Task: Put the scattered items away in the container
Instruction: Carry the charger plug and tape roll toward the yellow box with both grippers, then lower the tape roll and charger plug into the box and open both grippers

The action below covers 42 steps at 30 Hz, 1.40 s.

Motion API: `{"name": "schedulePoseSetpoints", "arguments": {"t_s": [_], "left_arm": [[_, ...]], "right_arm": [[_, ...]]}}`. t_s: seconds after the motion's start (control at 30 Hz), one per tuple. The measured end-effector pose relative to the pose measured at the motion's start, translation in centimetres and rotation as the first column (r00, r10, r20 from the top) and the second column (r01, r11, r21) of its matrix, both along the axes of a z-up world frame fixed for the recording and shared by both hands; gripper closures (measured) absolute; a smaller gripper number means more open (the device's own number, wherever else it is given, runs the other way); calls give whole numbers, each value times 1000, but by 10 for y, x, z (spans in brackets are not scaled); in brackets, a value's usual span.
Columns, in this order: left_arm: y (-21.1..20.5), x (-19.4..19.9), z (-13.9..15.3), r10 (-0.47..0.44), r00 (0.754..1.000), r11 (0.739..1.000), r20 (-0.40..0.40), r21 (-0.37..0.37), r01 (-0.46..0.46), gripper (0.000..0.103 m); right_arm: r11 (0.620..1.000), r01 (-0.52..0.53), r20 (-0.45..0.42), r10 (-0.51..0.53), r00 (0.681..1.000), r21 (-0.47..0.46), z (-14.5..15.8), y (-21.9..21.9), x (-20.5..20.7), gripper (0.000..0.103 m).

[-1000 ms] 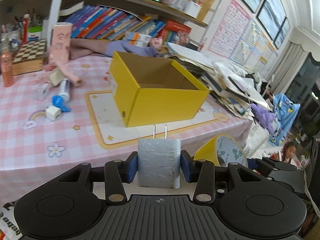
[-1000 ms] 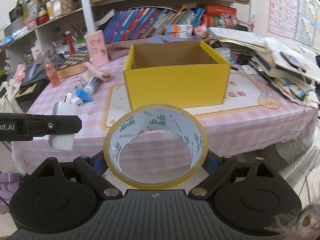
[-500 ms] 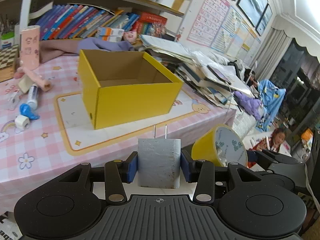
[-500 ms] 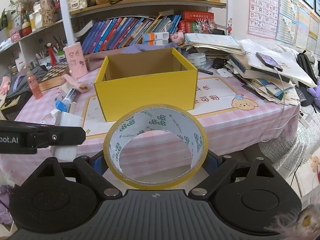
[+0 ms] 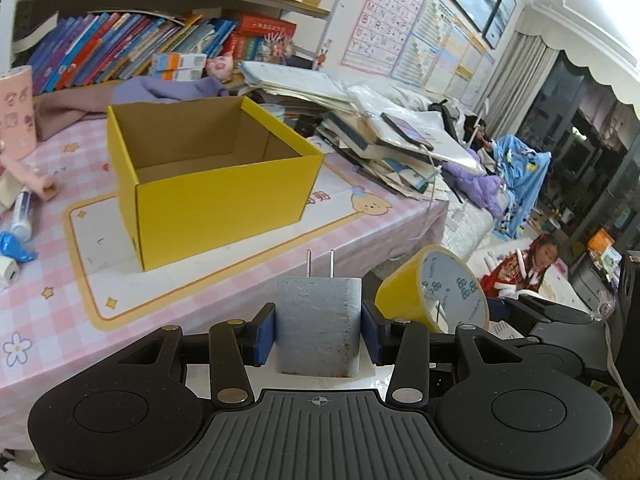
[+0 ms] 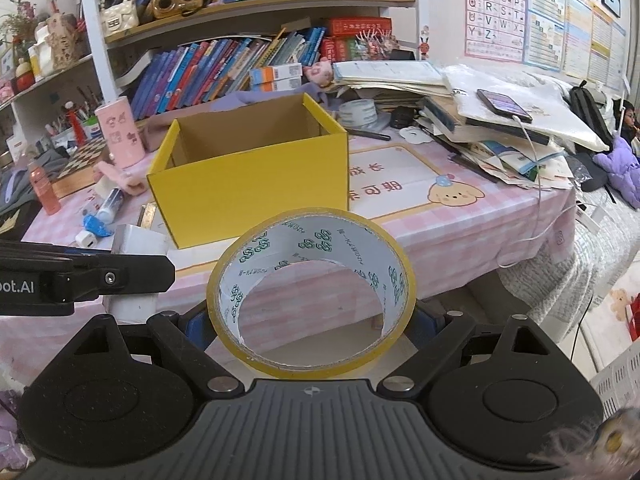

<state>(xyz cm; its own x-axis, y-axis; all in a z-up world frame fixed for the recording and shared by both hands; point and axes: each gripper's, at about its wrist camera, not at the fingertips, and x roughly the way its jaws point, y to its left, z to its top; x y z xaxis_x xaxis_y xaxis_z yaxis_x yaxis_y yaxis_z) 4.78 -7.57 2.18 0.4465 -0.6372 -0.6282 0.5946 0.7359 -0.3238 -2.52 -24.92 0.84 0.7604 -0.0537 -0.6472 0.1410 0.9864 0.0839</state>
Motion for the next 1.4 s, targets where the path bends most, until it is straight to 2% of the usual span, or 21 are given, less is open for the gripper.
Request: {"name": "schedulePoseSetpoints", "arguments": {"t_s": [0.5,0.73,1.17,1.4], "left_arm": [[13,6,0,52,999,998,2,-29,-52,60],[11,17,12,65,996,997,60,-42,-63,60],[-3,66,33,110,985,992,130,-70,-102,60],[-8,100,39,170,974,984,152,-72,-161,60]], "right_arm": [[999,-43,-25,42,999,-12,-2,9,12,12],[998,-59,20,59,998,-32,5,8,24,12],[991,-118,88,123,988,-58,22,-11,90,12],[977,-193,164,205,965,-88,40,-17,136,12]]}}
